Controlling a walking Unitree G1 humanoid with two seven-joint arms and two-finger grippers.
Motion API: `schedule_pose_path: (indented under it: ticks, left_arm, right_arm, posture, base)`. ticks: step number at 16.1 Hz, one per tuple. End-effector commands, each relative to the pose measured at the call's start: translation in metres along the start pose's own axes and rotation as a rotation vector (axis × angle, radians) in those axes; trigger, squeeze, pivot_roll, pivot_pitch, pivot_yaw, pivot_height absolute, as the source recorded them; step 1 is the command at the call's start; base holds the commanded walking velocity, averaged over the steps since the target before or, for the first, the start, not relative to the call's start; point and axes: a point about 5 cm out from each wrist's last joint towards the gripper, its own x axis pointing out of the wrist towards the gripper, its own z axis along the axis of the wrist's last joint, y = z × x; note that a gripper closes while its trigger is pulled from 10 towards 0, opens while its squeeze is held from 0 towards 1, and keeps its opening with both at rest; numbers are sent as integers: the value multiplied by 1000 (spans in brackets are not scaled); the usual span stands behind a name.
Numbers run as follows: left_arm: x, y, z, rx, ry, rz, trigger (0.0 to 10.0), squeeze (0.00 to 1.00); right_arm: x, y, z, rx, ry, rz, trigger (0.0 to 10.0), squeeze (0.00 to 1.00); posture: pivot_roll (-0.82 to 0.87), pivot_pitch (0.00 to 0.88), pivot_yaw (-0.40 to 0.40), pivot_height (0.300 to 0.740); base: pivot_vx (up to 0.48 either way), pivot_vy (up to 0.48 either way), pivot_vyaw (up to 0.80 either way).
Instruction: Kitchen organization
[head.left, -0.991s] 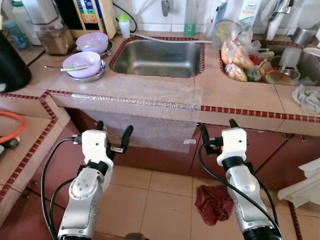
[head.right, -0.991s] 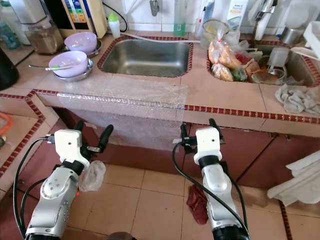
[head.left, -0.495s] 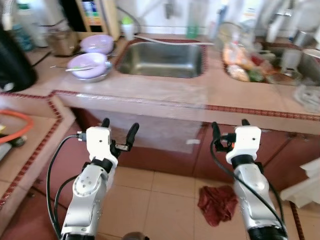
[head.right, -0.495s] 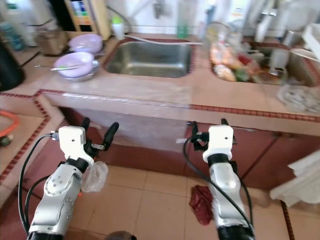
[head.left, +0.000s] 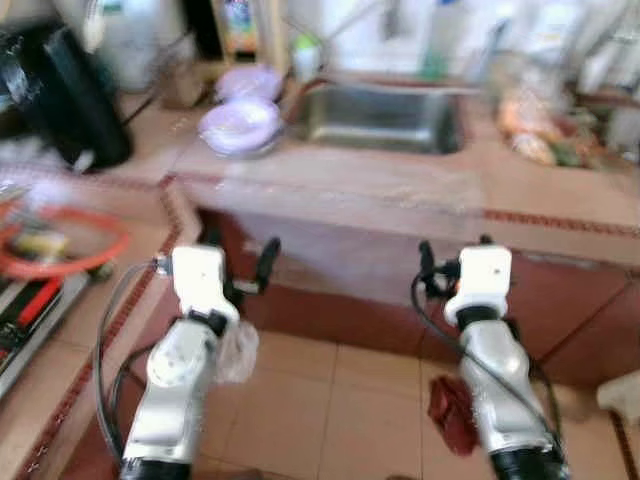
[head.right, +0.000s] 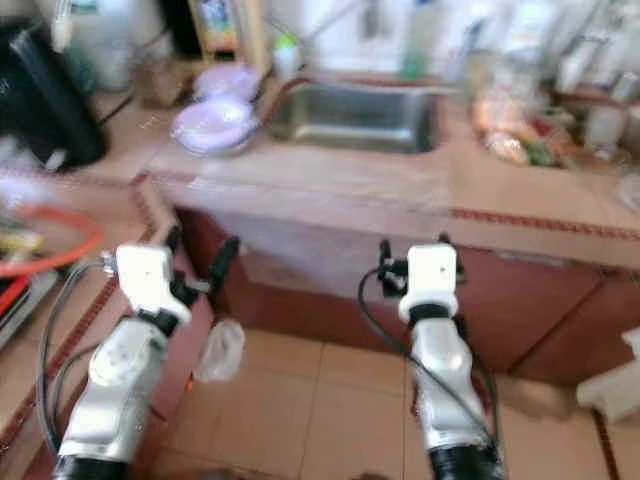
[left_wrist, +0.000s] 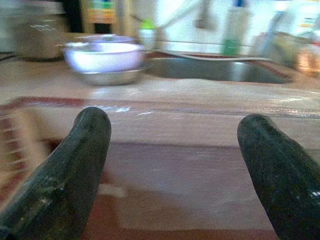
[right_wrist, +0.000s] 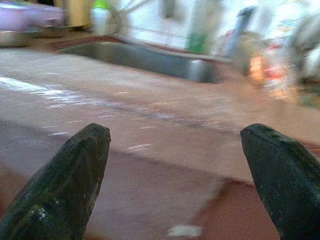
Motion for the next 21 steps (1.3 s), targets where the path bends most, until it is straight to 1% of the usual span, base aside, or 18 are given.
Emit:
schedule_pose_path:
  ticks: [1, 2, 3, 4, 5, 6, 8, 10, 11, 13, 18, 21]
  left_arm:
    - [-1, 2, 0, 19, -3, 5, 10000, 0]
    - [-2, 1, 0, 19, -1, -1, 10000, 0]
    - [-2, 1, 1, 17, -6, 0, 10000, 0]
    - [-2, 2, 2, 18, -11, 0, 10000, 0]
    - [-2, 2, 6, 10, -21, -10, 10000, 0]
    - [-1, 2, 9, 7, -27, -12, 10000, 0]
    - [-1, 5, 21, -3, -68, -7, 10000, 0]
    - [-1, 8, 22, 1, -72, -3, 10000, 0]
    - [0, 8, 21, 1, -68, -2, 10000, 0]
    - [1, 8, 23, 1, -71, -8, 10000, 0]
    - [2, 5, 28, 1, -85, -26, 10000, 0]
    - [1, 1, 33, -3, -101, -33, 10000, 0]
  right_arm:
    - [-2, 1, 0, 18, 4, 14, 10000, 0]
    - [-4, -5, -3, -27, 4, -13, 10000, 0]
    - [-5, -7, -4, -21, 19, -7, 10000, 0]
    - [-8, -6, -2, 9, -1, 19, 10000, 0]
    - [-6, -6, 3, 29, -34, 12, 10000, 0]
    - [-5, -6, 5, 39, -40, 5, 10000, 0]
    - [-2, -7, 10, 52, -55, -1, 10000, 0]
    - [-3, -8, 10, 63, -59, 16, 10000, 0]
    - [-2, -8, 8, 90, -44, 12, 10000, 0]
    - [2, -8, 11, 80, -60, 20, 10000, 0]
    - [3, -2, 11, 87, -68, 41, 10000, 0]
    - [4, -1, 21, 60, -114, 54, 10000, 0]
  posture:
    - [12, 0, 28, 740]
    - [14, 0, 26, 740]
    - [13, 0, 26, 740]
    - [12, 0, 28, 740]
    - [14, 0, 28, 740]
    - [14, 0, 28, 740]
    - [9, 0, 29, 740]
    - [9, 0, 30, 740]
    - [9, 0, 32, 740]
    - [13, 0, 36, 740]
    - [23, 0, 42, 740]
    - [23, 0, 42, 740]
  base:
    - [0, 0, 0]
    - [0, 0, 0]
    - [0, 0, 0]
    - [0, 0, 0]
    - [0, 0, 0]
    - [0, 0, 0]
    - [0, 0, 0]
    - [291, 0, -800]
    - [296, 0, -550]
    - [358, 0, 0]
    - [392, 0, 0]
    - [409, 0, 0]
